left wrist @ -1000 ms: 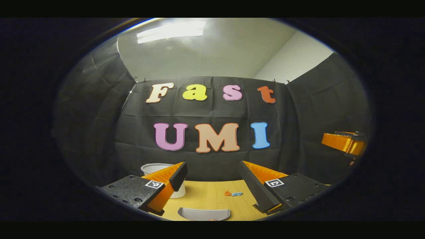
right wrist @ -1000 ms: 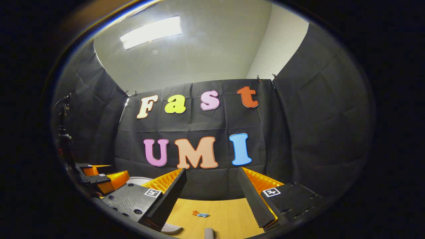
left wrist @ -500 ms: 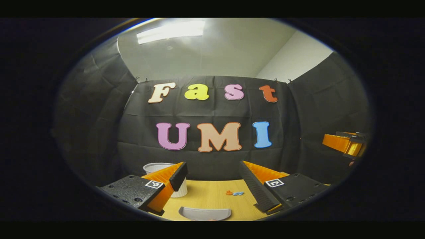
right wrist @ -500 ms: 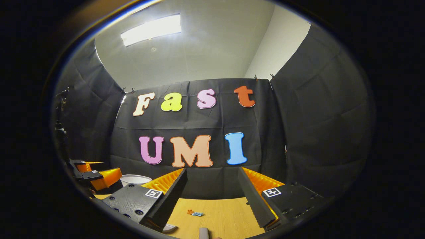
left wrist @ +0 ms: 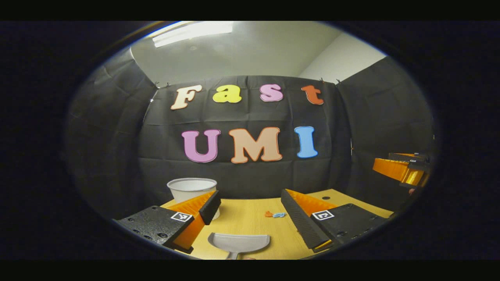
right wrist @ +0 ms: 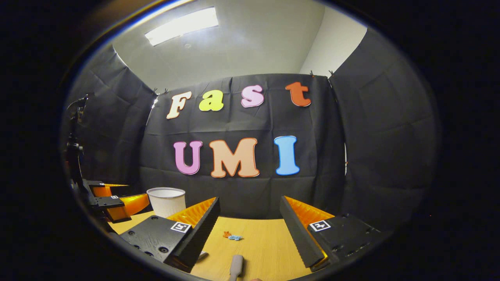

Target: Pick up the small broom and dustpan from the desktop, sweep the trash into the dustpan with the broom, and then empty the trash into the garbage bin.

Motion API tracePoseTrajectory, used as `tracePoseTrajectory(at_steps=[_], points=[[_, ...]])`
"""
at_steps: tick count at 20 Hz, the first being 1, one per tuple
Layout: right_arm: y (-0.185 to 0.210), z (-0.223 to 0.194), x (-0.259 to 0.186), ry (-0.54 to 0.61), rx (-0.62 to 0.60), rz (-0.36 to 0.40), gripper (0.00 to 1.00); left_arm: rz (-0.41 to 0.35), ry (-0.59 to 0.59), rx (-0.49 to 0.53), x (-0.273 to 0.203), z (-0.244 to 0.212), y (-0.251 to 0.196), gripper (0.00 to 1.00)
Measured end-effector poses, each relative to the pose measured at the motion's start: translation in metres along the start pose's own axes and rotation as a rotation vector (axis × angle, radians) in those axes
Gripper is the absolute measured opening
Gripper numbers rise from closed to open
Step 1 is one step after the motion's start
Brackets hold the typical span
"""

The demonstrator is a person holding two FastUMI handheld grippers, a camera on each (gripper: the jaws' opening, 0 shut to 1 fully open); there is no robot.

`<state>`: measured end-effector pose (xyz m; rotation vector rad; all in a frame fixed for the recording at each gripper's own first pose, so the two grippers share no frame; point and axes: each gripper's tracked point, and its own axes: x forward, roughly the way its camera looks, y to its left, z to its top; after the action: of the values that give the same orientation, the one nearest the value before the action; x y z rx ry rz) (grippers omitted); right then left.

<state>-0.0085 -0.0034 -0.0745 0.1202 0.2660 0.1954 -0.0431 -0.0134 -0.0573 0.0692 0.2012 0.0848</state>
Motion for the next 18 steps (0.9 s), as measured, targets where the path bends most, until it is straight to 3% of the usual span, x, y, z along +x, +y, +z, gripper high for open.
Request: tracePoseTrajectory(at_steps=[2, 3, 4, 10, 18], points=[[0.004, -0.019, -0.002, 0.045, 0.015, 0.032, 0.93, 0.02, 0.056, 0.011, -0.005, -0.02, 0.005, 0.94], [0.006, -0.03, -0.001, 0.073, 0.019, 0.04, 0.93, 0.032, 0.085, 0.009, -0.007, -0.031, 0.009, 0.99], [0.006, -0.044, 0.002, 0.108, 0.024, 0.044, 0.93, 0.037, 0.119, -0.003, -0.008, -0.046, 0.011, 0.94], [0.026, -0.138, 0.011, 0.352, 0.013, 0.044, 0.93, 0.037, 0.403, -0.047, -0.013, -0.143, 0.033, 0.94], [0.051, -0.259, -0.002, 0.717, -0.038, 0.043, 0.94, -0.012, 0.793, -0.066, -0.037, -0.258, 0.044, 0.95]])
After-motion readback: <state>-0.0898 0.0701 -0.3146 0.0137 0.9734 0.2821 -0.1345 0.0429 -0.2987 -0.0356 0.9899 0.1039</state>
